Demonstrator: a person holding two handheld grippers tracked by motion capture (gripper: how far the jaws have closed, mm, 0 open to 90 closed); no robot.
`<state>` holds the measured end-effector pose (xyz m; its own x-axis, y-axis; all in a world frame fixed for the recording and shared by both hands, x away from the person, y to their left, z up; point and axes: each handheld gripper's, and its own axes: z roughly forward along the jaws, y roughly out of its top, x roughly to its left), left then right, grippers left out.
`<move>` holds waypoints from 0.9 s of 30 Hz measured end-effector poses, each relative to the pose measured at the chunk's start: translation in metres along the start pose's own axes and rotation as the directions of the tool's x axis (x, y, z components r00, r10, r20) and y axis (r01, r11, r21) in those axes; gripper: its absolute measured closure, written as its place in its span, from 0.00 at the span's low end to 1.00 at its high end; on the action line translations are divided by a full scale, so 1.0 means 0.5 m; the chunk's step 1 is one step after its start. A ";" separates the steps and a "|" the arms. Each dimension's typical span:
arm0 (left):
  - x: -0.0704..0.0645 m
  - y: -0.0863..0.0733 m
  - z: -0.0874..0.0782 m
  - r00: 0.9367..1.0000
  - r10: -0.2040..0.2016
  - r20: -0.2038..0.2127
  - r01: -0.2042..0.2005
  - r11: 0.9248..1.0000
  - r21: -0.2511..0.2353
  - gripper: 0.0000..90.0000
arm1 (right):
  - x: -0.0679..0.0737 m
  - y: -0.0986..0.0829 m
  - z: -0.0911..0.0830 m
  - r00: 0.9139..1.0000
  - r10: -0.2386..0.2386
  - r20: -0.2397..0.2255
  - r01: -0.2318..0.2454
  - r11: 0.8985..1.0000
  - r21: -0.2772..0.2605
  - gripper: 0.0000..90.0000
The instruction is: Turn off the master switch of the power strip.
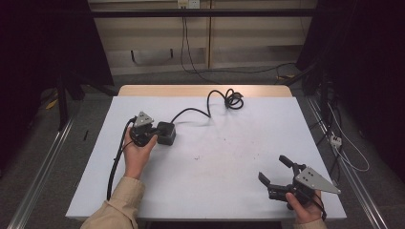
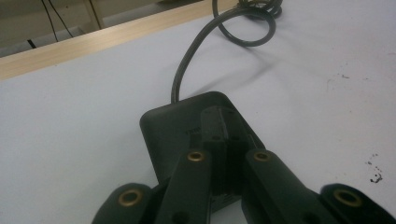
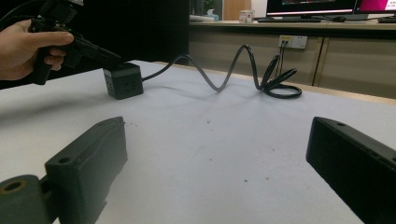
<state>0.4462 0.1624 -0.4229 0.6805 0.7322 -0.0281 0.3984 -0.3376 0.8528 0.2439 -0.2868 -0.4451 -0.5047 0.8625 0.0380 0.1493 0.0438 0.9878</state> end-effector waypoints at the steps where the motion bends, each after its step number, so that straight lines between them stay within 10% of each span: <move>1: 0.002 -0.002 0.001 1.000 -0.011 0.005 0.011 1.000 -0.007 1.00 | 0.000 0.000 0.000 1.000 -0.001 0.002 0.001 1.000 0.000 0.05; 6: 0.010 -0.005 0.002 0.998 -0.064 0.019 0.064 0.998 -0.011 1.00 | 0.001 0.001 -0.002 1.000 0.002 0.004 -0.002 1.000 -0.005 0.05; 27: 0.008 -0.005 -0.002 1.000 -0.025 -0.018 0.025 1.000 -0.006 1.00 | -0.002 0.001 -0.003 1.000 0.001 0.006 -0.001 1.000 -0.002 0.05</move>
<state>0.4474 0.1670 -0.4245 0.6590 0.7511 -0.0403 0.4118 -0.3154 0.8549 0.2433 -0.2883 -0.4446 -0.4997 0.8654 0.0377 0.1477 0.0423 0.9881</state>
